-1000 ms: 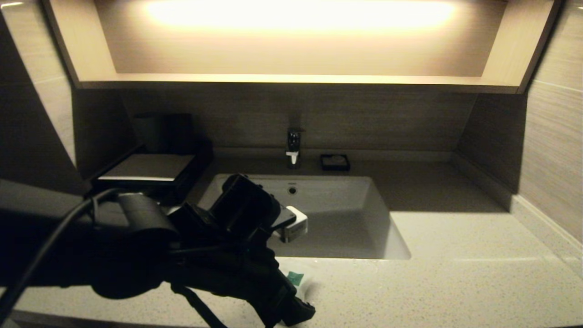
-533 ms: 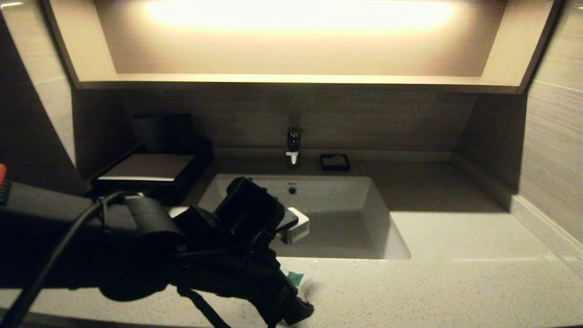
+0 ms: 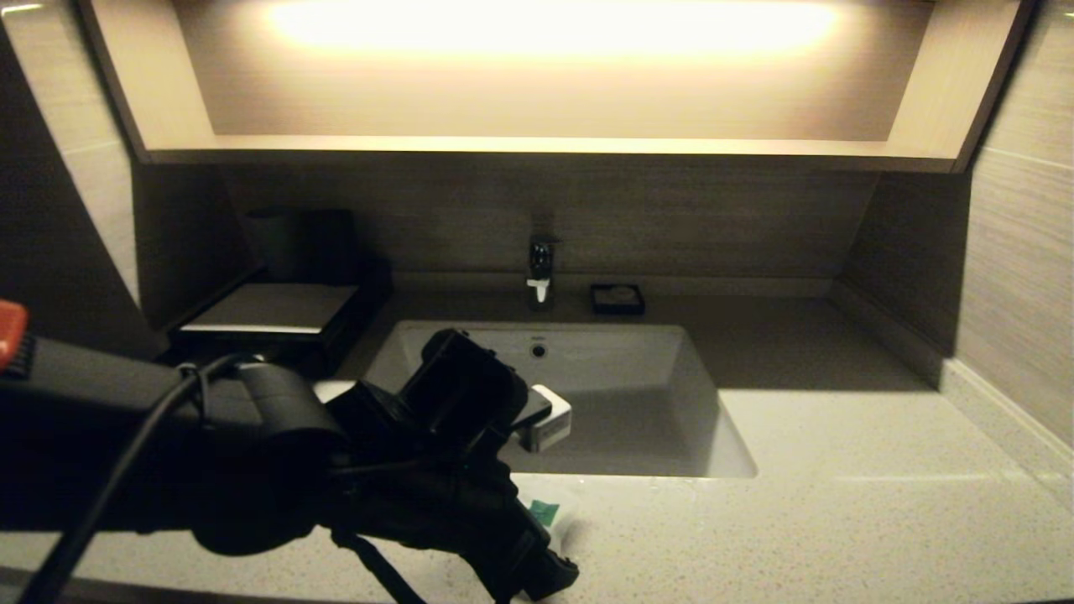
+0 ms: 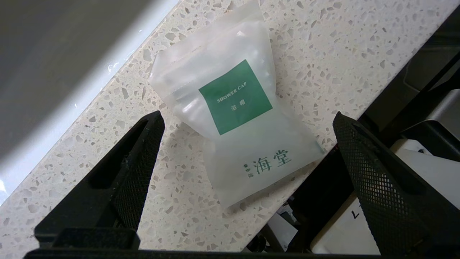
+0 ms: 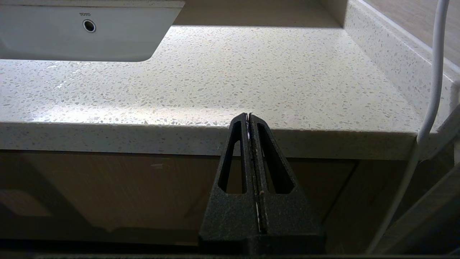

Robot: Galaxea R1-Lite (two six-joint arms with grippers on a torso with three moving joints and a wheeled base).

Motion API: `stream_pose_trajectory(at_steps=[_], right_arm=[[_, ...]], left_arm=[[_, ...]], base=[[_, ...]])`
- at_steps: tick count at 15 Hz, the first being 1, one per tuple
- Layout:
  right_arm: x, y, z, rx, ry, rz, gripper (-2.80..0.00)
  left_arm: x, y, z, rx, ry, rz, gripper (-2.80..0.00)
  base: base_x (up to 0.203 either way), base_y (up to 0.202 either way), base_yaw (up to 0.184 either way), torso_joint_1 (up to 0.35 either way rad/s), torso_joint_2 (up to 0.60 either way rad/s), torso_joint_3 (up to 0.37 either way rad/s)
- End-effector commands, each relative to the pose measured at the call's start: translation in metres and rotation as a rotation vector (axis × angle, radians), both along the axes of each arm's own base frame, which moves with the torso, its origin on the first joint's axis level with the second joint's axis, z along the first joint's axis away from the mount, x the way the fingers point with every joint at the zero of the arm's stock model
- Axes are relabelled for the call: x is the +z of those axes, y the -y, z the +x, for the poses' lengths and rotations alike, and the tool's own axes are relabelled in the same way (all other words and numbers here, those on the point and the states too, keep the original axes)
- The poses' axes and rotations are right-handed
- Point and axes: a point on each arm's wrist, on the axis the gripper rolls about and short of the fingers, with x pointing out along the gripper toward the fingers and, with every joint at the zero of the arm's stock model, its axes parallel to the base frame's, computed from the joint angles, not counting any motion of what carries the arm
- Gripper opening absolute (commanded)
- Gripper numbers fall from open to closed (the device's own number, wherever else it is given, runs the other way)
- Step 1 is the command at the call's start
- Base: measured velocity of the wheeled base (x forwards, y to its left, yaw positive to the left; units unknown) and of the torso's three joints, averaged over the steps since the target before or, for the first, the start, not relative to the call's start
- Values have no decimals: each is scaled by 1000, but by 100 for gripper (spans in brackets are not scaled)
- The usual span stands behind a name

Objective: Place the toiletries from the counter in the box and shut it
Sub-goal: Pick up the bathroom toiletry

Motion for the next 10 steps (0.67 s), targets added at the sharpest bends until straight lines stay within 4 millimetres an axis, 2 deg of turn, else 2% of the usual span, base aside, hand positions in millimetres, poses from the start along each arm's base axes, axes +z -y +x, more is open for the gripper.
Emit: stream_pose_trajectory(at_steps=[1, 10], right_arm=[[0, 0, 0, 0, -1, -1, -280], [0, 0, 0, 0, -2, -1, -280]], left_arm=[[-2, 1, 0, -1, -3, 4, 0], [-6, 2, 3, 23, 15, 30, 0]], base=[[0, 0, 0, 0, 0, 0], [0, 0, 0, 0, 0, 0]])
